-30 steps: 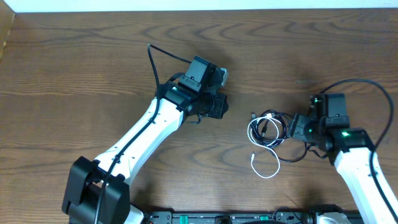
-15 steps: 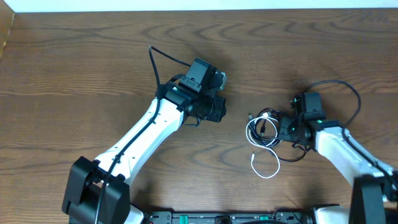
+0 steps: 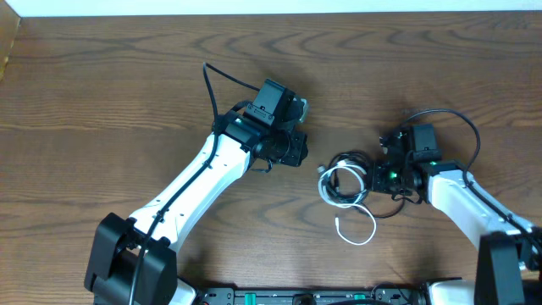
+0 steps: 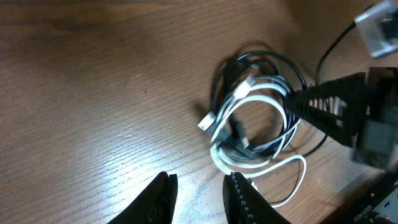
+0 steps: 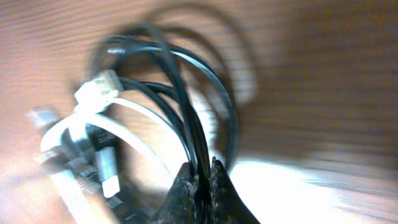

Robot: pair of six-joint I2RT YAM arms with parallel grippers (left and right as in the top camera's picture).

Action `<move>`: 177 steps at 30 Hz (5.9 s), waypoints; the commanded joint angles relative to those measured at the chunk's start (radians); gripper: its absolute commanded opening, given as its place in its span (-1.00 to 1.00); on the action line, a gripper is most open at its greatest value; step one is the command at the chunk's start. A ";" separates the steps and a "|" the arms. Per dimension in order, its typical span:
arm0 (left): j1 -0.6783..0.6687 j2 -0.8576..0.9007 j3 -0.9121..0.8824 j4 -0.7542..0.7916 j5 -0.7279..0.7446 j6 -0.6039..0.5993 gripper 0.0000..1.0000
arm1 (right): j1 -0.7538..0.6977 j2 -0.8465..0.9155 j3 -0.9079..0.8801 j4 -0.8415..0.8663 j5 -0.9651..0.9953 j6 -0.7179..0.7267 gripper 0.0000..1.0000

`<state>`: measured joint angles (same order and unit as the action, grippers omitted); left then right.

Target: Untangle cables

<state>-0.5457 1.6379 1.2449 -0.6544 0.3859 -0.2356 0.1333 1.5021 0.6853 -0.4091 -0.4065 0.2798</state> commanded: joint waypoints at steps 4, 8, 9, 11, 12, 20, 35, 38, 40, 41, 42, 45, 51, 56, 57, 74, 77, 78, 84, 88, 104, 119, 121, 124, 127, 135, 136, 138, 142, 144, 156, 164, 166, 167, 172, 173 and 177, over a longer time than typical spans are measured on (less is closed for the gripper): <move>0.000 0.003 0.003 -0.005 -0.002 0.009 -0.39 | 0.005 -0.167 0.087 0.006 -0.202 -0.102 -0.98; 0.000 0.003 0.003 -0.003 0.087 0.009 -0.39 | 0.005 -0.258 0.093 0.012 -0.202 -0.101 -0.98; -0.001 0.003 0.003 -0.003 0.108 0.009 -0.39 | 0.005 -0.275 0.093 0.012 -0.202 -0.101 -0.98; -0.001 0.005 0.003 -0.004 0.137 0.009 -0.39 | 0.005 -0.302 0.093 0.008 -0.194 -0.101 -0.98; -0.001 0.005 0.003 -0.004 0.140 0.009 -0.39 | 0.005 -0.306 0.093 0.004 -0.188 -0.101 -0.98; -0.021 0.008 0.002 0.004 0.232 0.015 -0.39 | 0.005 -0.309 0.093 -0.010 -0.188 -0.093 -0.98; -0.166 0.008 0.002 0.114 0.239 0.138 -0.24 | 0.005 -0.309 0.093 0.182 -0.288 0.156 -0.98; -0.187 0.008 0.002 0.142 0.144 0.138 -0.23 | 0.005 -0.309 0.093 0.186 -0.323 0.185 -0.98; -0.199 0.008 0.002 0.156 0.084 0.138 -0.23 | 0.005 -0.309 0.093 0.190 -0.343 0.206 -0.98; -0.204 0.008 0.002 0.161 0.063 0.138 -0.22 | 0.005 -0.309 0.093 0.190 -0.346 0.217 -0.98; -0.209 0.008 0.002 0.168 0.039 0.138 -0.22 | 0.005 -0.309 0.093 0.191 -0.351 0.228 -0.98; -0.222 0.008 0.002 0.190 -0.023 0.138 -0.14 | 0.005 -0.309 0.093 0.200 -0.365 0.253 -0.98; -0.226 0.008 0.002 0.223 -0.059 0.138 -0.07 | 0.005 -0.309 0.093 0.235 -0.413 0.294 -0.98; -0.227 0.009 0.002 0.226 -0.059 0.138 -0.07 | 0.005 -0.309 0.093 0.250 -0.424 0.304 -0.98; -0.227 0.009 0.002 0.226 -0.059 0.138 -0.08 | 0.005 -0.309 0.093 0.250 -0.424 0.304 -0.98; -0.209 -0.037 0.003 0.135 -0.256 0.138 -0.85 | 0.005 -0.301 0.092 -0.043 -0.027 0.227 0.24; -0.206 -0.108 0.004 0.136 -0.251 0.137 -0.85 | 0.006 -0.276 0.079 -0.084 0.013 0.131 0.29; -0.206 -0.136 0.004 0.140 -0.238 0.137 -0.85 | 0.006 -0.263 0.072 -0.085 -0.001 0.116 0.27; -0.206 -0.286 0.004 0.156 -0.216 0.030 -0.85 | 0.026 -0.178 0.060 -0.080 -0.070 0.059 0.09; -0.206 -0.350 0.004 0.163 -0.184 -0.010 -0.86 | 0.054 -0.104 0.059 -0.066 -0.067 0.016 0.11; -0.205 -0.459 0.004 0.206 -0.184 -0.054 -0.85 | 0.163 0.154 0.059 0.060 -0.067 0.011 -0.12; -0.072 -0.477 0.003 0.030 -0.222 -0.057 -0.85 | 0.172 0.172 0.059 -0.021 0.311 0.227 -0.98; -0.015 -0.469 0.003 -0.010 -0.222 -0.039 -0.85 | 0.157 0.172 0.059 -0.049 0.341 0.228 -0.98; 0.099 -0.463 0.003 -0.049 -0.231 -0.027 -0.85 | 0.130 0.172 0.059 -0.086 0.363 0.227 -0.98; 0.228 -0.463 0.003 -0.065 -0.245 -0.027 -0.85 | 0.101 0.163 0.060 -0.119 0.362 0.214 -0.98; 0.539 -0.462 0.003 -0.047 -0.237 -0.029 -0.85 | 0.006 0.024 0.061 -0.187 0.362 0.174 -0.98; 0.565 -0.462 0.003 -0.043 -0.237 -0.029 -0.85 | 0.002 -0.003 0.061 -0.190 0.361 0.169 -0.98; 0.608 -0.462 0.003 -0.027 -0.237 -0.029 -0.85 | -0.002 -0.061 0.061 -0.189 0.343 0.155 -0.98; 0.655 -0.462 0.003 0.006 -0.237 -0.037 -0.84 | -0.001 -0.181 0.062 -0.184 0.272 0.142 -0.98; 0.658 -0.460 0.003 0.010 -0.237 -0.064 -0.78 | -0.001 -0.236 0.062 -0.179 0.237 0.142 -0.98; 0.623 -0.296 0.003 -0.101 0.164 -0.072 0.33 | -0.001 -0.372 0.062 -0.007 -0.159 0.085 -0.98; 0.461 -0.173 0.003 -0.107 0.312 0.063 0.33 | -0.001 -0.372 0.061 0.001 -0.198 0.080 -0.98; 0.409 -0.150 0.003 -0.107 0.326 0.086 0.33 | -0.001 -0.372 0.061 0.002 -0.199 0.078 -0.98; 0.383 -0.139 0.003 -0.106 0.335 0.089 0.33 | -0.001 -0.372 0.062 0.004 -0.199 0.078 -0.98; 0.266 -0.095 0.003 -0.076 0.412 0.112 0.33 | -0.001 -0.372 0.061 0.029 -0.238 0.078 -0.98; 0.246 -0.089 0.003 -0.064 0.431 0.112 0.33 | -0.001 -0.372 0.061 0.040 -0.270 0.078 -0.98; 0.189 -0.069 0.003 -0.002 0.518 0.111 0.33 | -0.001 -0.372 0.061 0.108 -0.435 0.066 -0.98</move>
<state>-0.3267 1.5566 1.2419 -0.6819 0.7971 -0.1513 0.1387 1.1404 0.7486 -0.3317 -0.6773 0.3733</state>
